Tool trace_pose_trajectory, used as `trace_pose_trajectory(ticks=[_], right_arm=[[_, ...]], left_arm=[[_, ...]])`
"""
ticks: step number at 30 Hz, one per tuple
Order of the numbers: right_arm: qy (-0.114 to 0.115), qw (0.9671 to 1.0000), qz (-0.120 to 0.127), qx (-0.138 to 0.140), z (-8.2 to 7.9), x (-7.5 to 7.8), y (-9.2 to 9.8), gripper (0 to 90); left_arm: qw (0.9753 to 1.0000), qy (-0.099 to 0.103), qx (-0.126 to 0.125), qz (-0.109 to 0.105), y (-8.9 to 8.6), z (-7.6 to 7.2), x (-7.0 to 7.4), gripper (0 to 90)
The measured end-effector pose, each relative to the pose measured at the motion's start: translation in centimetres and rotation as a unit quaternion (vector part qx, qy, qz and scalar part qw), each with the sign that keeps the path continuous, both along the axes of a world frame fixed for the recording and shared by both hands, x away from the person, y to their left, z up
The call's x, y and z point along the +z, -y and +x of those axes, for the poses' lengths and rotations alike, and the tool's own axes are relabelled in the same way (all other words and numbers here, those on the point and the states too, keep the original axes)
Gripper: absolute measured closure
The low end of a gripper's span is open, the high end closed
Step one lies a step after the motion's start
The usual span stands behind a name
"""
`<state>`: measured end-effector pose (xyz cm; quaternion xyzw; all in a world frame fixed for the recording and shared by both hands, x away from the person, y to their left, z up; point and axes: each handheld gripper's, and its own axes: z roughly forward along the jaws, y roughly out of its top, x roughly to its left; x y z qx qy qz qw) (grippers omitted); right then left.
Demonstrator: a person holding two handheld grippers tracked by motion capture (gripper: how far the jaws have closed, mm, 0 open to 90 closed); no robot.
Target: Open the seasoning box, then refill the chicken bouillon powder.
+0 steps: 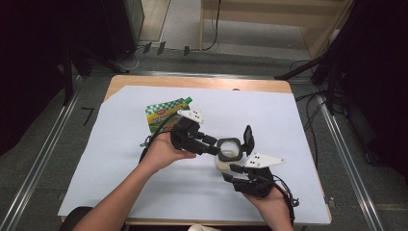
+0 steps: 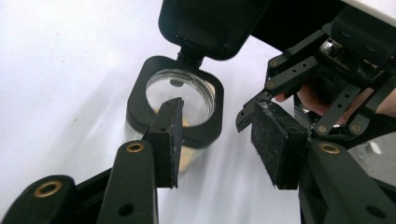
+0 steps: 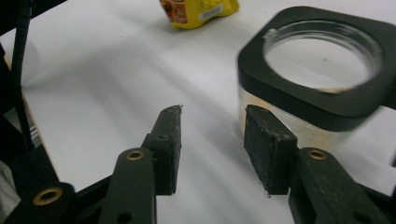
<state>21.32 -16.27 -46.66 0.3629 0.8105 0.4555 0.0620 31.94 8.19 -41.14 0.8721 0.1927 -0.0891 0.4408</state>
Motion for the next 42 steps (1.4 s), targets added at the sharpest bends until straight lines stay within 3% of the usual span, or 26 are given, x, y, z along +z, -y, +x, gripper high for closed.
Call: trace_pose_trajectory(ticks=[3,9,18,29,42], right_arm=[[-0.003,0.9999,0.0,0.012,0.0,-0.2,-1.1,56.2],[-0.008,0.9996,-0.006,0.026,0.1,-0.4,-2.4,55.7],[-0.013,0.9992,-0.003,0.038,0.2,-0.6,-3.7,53.7],[-0.013,0.9979,-0.009,0.063,0.7,-0.7,-6.1,52.9],[-0.015,0.9972,-0.01,0.073,1.6,-0.8,-8.2,52.1]], left_arm=[[1.0,0.003,0.001,0.005,-0.9,-0.3,0.3,47.2],[0.9999,0.008,0.003,0.009,-2.1,-0.6,0.9,44.0],[0.9998,0.009,0.018,0.01,-3.9,-0.7,1.5,44.4],[0.9986,-0.008,0.051,0.008,-7.3,-0.6,2.0,45.1],[0.9957,-0.002,0.093,0.004,-10.8,-0.6,2.8,45.8]])
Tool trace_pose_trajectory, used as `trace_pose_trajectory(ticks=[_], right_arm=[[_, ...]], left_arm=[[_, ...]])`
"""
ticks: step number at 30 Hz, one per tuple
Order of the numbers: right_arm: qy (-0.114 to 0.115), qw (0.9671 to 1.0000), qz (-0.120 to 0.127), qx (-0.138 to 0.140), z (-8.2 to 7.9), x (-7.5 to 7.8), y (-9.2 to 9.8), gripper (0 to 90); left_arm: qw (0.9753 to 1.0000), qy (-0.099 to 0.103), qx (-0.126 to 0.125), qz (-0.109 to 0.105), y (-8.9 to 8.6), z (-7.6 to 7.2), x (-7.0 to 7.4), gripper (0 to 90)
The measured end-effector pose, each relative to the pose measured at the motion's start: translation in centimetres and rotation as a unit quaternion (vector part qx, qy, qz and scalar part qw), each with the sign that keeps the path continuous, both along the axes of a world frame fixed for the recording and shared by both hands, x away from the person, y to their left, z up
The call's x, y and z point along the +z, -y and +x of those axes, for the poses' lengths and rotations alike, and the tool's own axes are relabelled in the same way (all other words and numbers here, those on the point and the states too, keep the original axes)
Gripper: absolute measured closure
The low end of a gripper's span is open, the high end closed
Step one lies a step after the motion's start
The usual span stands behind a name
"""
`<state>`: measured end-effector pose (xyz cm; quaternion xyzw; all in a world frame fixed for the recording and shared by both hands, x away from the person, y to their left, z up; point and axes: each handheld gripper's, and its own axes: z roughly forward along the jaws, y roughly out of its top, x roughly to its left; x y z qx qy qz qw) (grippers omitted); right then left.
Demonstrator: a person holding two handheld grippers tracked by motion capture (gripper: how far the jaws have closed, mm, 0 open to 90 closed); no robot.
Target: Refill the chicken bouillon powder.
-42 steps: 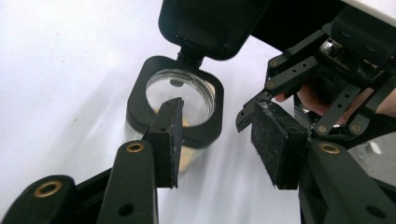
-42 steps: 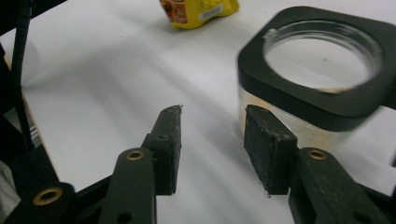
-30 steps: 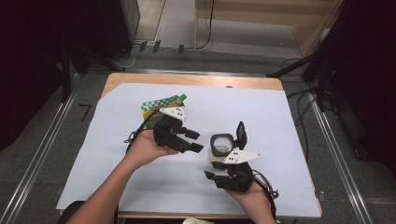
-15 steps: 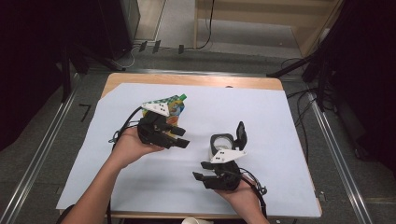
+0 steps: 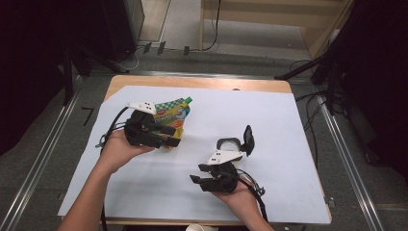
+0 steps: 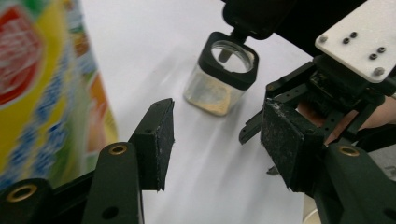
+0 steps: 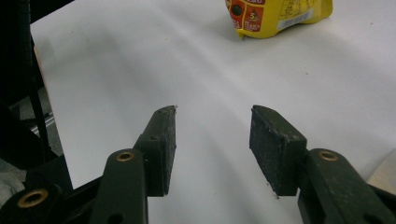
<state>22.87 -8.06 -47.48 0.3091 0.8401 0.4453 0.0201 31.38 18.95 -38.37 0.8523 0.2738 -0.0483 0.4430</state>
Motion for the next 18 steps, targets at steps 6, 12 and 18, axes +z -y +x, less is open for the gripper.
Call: trace_pose_trajectory(ticks=[6,12,18], right_arm=[[0.007,0.9999,-0.009,0.01,0.1,-0.4,-0.3,51.8],[0.004,0.9998,-0.013,0.015,0.1,-0.7,-0.5,51.9],[0.004,0.9997,-0.015,0.018,0.1,-0.8,-0.5,52.1]], left_arm=[[0.9999,0.011,0.009,0.005,-1.7,-0.1,0.5,45.6],[0.9997,0.009,0.022,0.001,-3.0,-0.1,0.7,45.6],[0.9995,0.006,0.033,0.0,-4.3,-0.1,0.8,46.4]])
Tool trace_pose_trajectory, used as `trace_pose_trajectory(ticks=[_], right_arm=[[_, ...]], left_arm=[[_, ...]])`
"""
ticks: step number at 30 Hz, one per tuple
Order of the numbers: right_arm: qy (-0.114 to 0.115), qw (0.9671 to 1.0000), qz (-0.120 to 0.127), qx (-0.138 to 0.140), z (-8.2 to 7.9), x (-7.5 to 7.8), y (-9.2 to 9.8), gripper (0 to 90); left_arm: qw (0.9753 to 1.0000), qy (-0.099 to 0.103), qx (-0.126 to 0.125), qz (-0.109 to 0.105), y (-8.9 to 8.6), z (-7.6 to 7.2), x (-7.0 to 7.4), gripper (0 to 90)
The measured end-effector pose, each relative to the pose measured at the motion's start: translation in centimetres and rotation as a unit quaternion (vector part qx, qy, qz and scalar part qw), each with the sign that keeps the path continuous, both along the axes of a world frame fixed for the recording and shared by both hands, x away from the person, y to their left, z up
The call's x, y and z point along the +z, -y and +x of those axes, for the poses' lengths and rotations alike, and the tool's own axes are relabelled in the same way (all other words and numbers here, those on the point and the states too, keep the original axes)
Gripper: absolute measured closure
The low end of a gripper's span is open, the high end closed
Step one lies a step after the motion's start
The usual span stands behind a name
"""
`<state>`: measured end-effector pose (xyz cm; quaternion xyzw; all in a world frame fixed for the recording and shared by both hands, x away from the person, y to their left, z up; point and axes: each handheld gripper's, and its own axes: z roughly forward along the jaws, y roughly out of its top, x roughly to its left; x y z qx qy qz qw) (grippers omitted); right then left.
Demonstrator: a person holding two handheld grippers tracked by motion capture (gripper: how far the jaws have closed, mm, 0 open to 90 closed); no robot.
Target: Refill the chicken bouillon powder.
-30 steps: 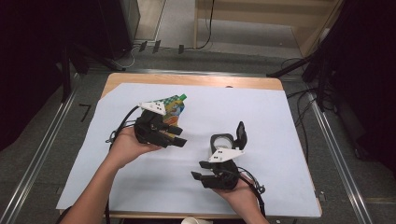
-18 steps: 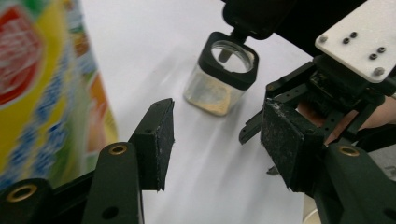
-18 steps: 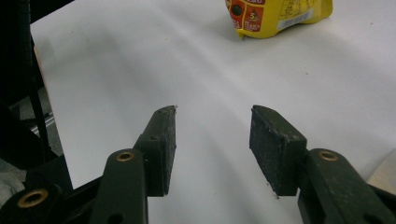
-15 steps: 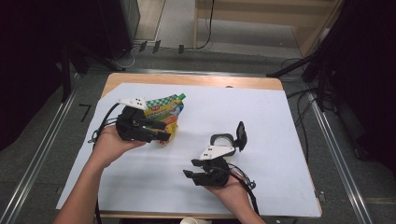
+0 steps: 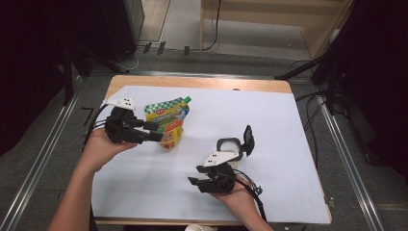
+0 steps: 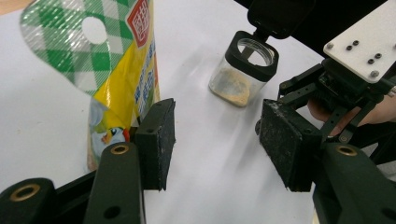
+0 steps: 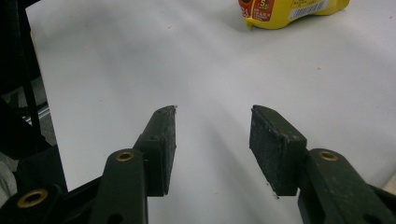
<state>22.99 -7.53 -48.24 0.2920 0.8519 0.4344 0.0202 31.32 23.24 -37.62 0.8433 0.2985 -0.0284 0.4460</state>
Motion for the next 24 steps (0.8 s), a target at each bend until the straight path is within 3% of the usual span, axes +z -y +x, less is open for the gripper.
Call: trace_pose_trajectory(ticks=[16,24], right_arm=[[-0.005,1.0,-0.004,0.001,0.0,-0.3,-0.1,52.6],[-0.006,1.0,-0.005,0.002,0.1,-0.4,-0.1,52.7]], left_arm=[[0.9998,-0.006,0.016,0.014,-2.6,-0.1,0.3,47.5],[0.9996,0.003,0.028,0.005,-3.4,-0.2,0.7,47.5]])
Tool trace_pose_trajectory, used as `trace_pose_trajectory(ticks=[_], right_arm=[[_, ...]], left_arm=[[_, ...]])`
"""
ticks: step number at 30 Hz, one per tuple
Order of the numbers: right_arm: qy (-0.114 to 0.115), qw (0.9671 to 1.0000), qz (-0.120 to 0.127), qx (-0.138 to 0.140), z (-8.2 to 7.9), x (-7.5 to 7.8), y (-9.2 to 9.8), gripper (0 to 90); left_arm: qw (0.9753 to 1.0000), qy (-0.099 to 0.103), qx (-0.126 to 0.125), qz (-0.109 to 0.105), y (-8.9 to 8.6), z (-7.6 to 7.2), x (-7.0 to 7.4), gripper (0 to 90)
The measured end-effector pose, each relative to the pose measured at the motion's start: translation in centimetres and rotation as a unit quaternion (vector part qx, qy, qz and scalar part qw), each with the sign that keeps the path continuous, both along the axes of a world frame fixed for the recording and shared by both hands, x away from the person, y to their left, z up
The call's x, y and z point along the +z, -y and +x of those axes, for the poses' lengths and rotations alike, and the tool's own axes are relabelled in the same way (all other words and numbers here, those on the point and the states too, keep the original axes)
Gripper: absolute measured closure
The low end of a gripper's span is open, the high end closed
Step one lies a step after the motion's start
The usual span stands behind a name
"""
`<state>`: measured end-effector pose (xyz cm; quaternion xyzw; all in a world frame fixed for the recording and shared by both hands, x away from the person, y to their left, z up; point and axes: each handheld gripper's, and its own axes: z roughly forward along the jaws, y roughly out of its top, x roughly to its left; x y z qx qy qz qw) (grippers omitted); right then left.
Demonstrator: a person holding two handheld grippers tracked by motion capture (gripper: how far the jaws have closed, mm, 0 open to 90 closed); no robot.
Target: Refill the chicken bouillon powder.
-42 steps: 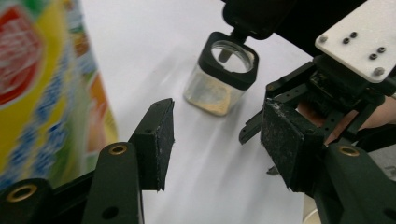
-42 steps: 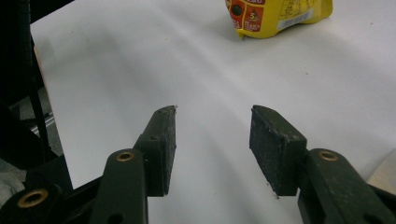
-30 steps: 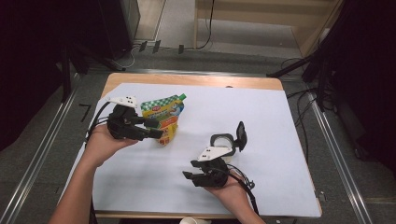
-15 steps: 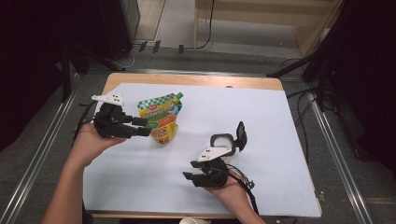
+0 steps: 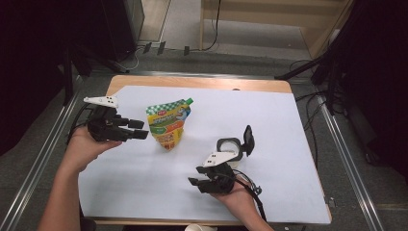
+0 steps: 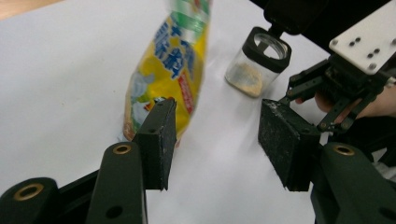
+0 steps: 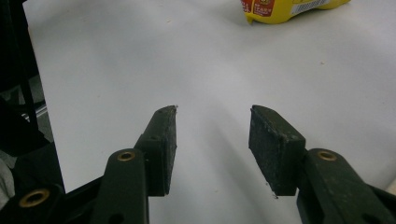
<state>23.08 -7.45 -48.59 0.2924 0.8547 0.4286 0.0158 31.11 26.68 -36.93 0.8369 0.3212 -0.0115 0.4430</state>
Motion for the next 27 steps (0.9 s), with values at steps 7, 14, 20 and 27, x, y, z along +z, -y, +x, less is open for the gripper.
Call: trace_pose_trajectory(ticks=[7,14,20,27], right_arm=[[0.001,1.0,-0.002,0.002,0.2,-0.2,-0.4,52.7],[0.001,0.9999,0.011,-0.007,1.3,0.1,-1.1,52.7],[0.011,0.9999,0.007,-0.006,2.0,0.6,-2.3,52.3],[0.015,0.9998,0.005,-0.007,2.8,0.5,-3.5,51.6]], left_arm=[[0.9997,0.01,0.02,-0.004,1.5,1.2,-0.8,49.2],[0.9996,0.018,0.023,0.008,3.2,2.0,-1.4,55.1],[0.9994,0.01,0.032,0.002,4.0,2.8,-2.3,63.5],[0.9993,-0.004,0.036,-0.01,4.9,3.4,-3.6,72.8]])
